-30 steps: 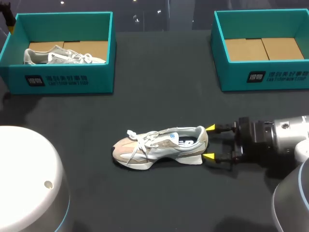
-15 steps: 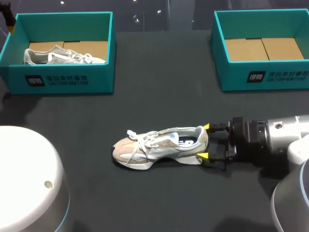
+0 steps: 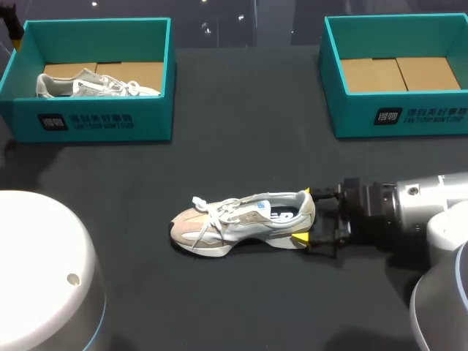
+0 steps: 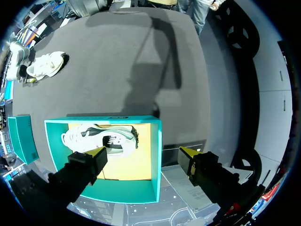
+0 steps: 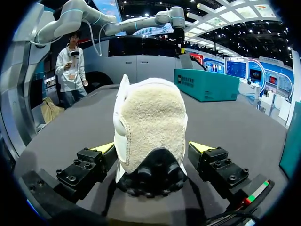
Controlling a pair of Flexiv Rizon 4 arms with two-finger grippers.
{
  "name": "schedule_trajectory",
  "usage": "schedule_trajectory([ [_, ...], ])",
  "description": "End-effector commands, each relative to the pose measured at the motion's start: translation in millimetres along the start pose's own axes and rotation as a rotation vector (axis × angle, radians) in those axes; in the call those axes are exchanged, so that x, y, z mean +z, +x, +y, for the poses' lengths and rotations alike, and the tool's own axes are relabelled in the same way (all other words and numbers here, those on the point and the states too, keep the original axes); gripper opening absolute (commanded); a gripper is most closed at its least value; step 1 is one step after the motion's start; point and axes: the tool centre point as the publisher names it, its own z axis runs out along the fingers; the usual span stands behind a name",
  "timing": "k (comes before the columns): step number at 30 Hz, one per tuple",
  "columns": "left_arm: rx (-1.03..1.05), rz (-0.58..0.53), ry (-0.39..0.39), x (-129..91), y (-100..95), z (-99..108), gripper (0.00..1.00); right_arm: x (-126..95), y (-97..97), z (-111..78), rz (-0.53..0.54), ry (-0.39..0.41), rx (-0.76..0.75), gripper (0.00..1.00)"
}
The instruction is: Take the shoe out of the shoebox, open the shoe tongue, remove and reinsert the insole, then place the shoe into the shoebox
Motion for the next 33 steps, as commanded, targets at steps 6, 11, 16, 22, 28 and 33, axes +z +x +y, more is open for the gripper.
schedule_trajectory([
  [6, 0.001, 0.001, 0.001, -0.4, 0.4, 0.5, 1.0, 10.6, 2.8, -0.2, 0.007, 0.005, -0.001, 1.0],
  [11, 0.001, 0.001, 0.001, -0.4, 0.4, 0.5, 1.0, 13.9, 3.8, -0.5, 0.011, 0.003, -0.005, 1.0],
  [16, 0.001, 0.001, 0.001, -0.4, 0.4, 0.5, 1.0, 17.2, 3.8, -0.7, 0.015, 0.0, -0.004, 1.0],
  [22, 0.001, 0.001, 0.001, -0.4, 0.4, 0.5, 1.0, 20.9, 3.1, 0.9, 0.02, -0.006, -0.008, 1.0],
  [28, 0.001, 0.001, 0.001, -0.4, 0.4, 0.5, 1.0, 26.0, 0.4, 0.0, 0.035, -0.007, -0.007, 0.91],
  [33, 0.001, 0.001, 0.001, -0.4, 0.4, 0.5, 1.0, 27.4, -0.5, -1.2, 0.042, -0.004, -0.005, 0.0],
])
